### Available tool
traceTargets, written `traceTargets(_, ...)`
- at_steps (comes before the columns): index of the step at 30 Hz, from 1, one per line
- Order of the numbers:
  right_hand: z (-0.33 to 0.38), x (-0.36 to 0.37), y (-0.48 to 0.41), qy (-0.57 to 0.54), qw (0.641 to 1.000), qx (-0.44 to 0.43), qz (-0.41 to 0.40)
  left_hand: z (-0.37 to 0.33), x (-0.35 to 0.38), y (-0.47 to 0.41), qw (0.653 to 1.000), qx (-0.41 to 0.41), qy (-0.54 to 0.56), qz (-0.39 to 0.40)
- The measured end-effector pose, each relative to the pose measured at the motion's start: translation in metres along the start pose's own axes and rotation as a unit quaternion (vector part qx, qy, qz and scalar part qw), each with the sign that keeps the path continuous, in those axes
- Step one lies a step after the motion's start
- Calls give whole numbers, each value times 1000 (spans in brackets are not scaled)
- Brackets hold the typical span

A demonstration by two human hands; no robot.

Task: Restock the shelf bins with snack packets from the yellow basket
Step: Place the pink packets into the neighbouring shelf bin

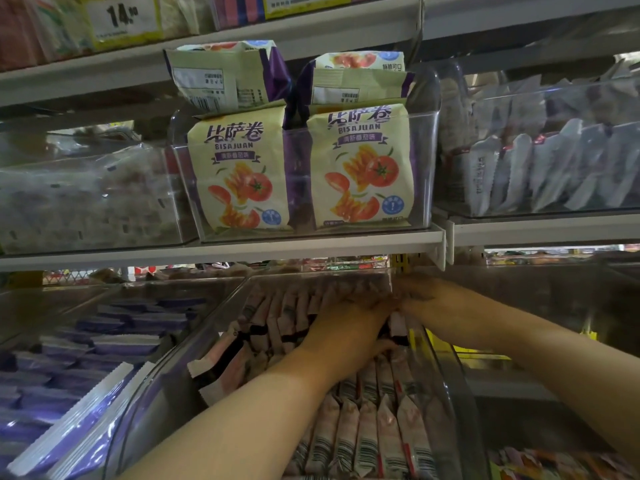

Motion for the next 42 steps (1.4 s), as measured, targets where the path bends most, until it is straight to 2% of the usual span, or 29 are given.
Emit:
traceTargets(3,-2,2,-2,19,1000,10,-11,4,1,-13,1000,-9,-21,6)
traceTargets(7,-2,1,1,-23,999,12,-22,5,4,-23,999,-27,-33,10)
traceTargets(12,0,1,2,-28,999,20,-30,8,7,-20,995,20,75,58)
traceTargets(17,3,2,4,-42,998,9,-35,9,17,-27,994,-33,-46,89)
traceTargets(20,2,2,6,-48,998,20,-34,5,7,-22,993,-48,-31,106)
traceTargets(24,9,0,15,0,998,45,-38,7,-24,10,995,-61,12,81)
traceTargets(27,33,6,26,74,995,60,-20,11,-59,53,987,-122,-28,100)
traceTargets(28,46,10,30,96,994,45,-21,10,-70,71,987,-130,-37,83)
traceTargets(33,136,58,53,120,988,-87,-38,-8,-117,190,983,-136,-24,-117)
traceTargets(35,174,86,63,118,982,-134,-54,-12,-125,245,973,-159,-37,-165)
traceTargets(38,220,143,78,107,976,-187,-37,-13,-126,330,959,-219,-41,-178)
traceTargets(42,264,242,96,85,964,-245,55,-16,-112,442,941,-310,-45,-128)
Point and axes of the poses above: each hand's wrist, its own y-axis away from the middle knuckle, its own x-axis out of the palm, z = x × y, the point moved 3 cm from there along -y, towards the middle knuckle, and after that the axes turned 7 degrees about z, right-handed, at the moved point
